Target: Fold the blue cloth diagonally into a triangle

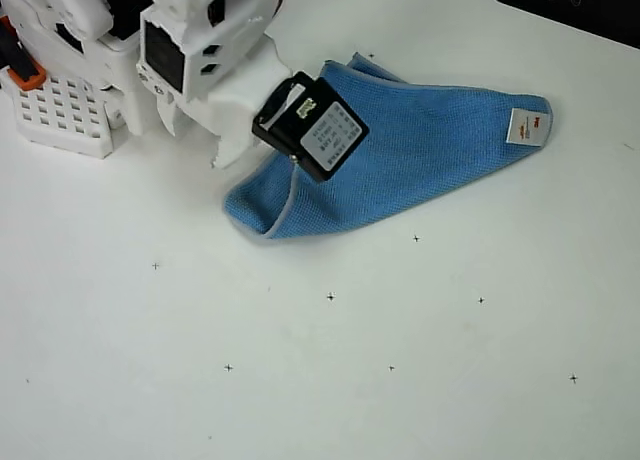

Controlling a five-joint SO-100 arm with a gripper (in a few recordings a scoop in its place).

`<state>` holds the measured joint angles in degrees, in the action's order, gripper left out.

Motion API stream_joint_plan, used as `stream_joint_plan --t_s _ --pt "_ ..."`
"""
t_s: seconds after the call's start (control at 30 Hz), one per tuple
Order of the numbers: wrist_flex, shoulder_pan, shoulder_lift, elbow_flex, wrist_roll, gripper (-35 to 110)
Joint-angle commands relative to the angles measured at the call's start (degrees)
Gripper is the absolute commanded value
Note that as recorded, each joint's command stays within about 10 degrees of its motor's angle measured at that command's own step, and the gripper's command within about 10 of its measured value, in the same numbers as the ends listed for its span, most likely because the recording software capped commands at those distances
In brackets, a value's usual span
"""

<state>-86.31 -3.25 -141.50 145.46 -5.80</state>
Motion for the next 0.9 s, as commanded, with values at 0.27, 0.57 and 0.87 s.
stream_joint_plan --t_s 0.27,0.57,0.87 --pt "0.8 -2.8 -25.7 7.7 -2.4 24" --pt "3.1 -3.3 -47.0 19.4 -3.4 23" --pt "3.3 -3.5 -48.3 20.8 -3.3 23"
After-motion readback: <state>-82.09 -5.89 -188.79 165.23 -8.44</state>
